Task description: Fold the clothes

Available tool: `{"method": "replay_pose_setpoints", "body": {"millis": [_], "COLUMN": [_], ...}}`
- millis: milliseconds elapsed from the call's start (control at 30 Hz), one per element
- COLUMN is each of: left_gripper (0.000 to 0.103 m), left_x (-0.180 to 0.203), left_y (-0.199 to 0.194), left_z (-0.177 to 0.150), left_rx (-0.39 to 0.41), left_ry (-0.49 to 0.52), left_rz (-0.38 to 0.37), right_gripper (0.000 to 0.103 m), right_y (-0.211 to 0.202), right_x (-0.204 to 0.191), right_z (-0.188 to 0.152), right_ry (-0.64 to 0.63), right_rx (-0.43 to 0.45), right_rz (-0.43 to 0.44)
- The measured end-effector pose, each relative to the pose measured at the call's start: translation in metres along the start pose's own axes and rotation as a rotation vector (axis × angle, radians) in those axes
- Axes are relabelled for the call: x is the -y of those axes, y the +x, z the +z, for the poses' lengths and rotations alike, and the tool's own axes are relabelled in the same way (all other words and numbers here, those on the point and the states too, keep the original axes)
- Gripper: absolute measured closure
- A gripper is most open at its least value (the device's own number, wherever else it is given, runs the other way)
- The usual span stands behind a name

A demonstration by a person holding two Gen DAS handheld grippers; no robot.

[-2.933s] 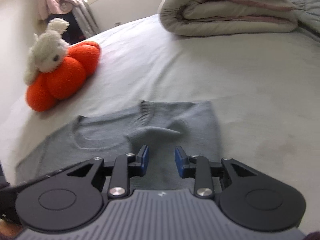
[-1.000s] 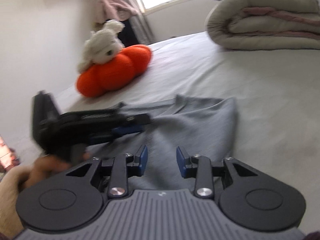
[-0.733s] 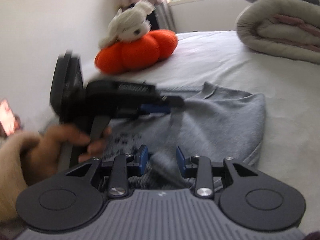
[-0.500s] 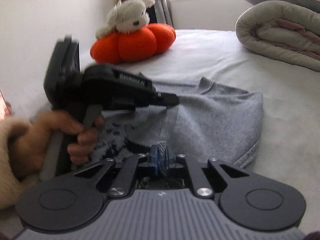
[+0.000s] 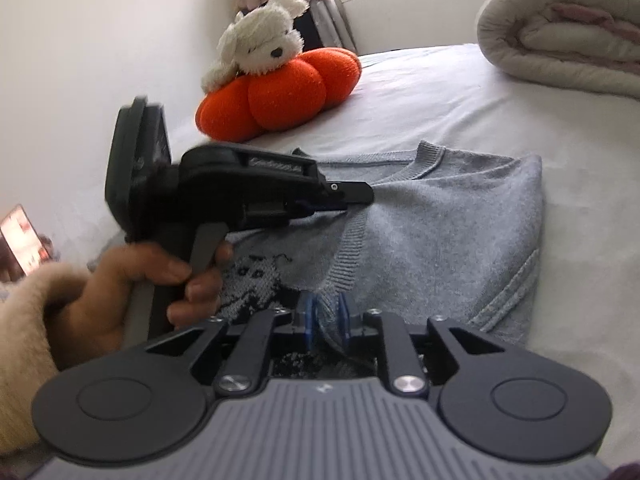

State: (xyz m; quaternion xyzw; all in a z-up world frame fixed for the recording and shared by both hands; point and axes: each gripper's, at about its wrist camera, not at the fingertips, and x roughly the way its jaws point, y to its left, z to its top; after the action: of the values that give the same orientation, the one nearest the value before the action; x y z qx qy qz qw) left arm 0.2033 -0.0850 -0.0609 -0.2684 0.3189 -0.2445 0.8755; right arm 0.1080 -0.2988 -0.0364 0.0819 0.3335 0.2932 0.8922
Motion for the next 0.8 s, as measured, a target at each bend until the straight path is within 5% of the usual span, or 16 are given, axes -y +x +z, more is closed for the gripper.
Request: {"method": "replay_pose_setpoints", "body": {"millis": [167,533,800], "left_gripper": [0.058,0.054,0.055], "left_x": [0.018,0.06,0.096], "left_y": [-0.012,-0.077,-0.1], "left_z": [-0.006,-0.062,-0.106], "left_rx": [-0.013,-0.126,-0.204], "left_ry": [0.07,0.211,0.326], "left_rz": [0.049,0.114,0.073], "right_gripper": [0.082,0.082,0.082], "right_y": [-0.015,-0.123,-0.167], "right_x": [0.008,-0.002,-0.019], "right_z": [0.007,-0.046,-0.094], "right_ry": [0.085,0.17,0.232], "right_rx": [-0.004,-0.028,-0.051], "right_rz": [-0.005,-0.125,-0.149]}}
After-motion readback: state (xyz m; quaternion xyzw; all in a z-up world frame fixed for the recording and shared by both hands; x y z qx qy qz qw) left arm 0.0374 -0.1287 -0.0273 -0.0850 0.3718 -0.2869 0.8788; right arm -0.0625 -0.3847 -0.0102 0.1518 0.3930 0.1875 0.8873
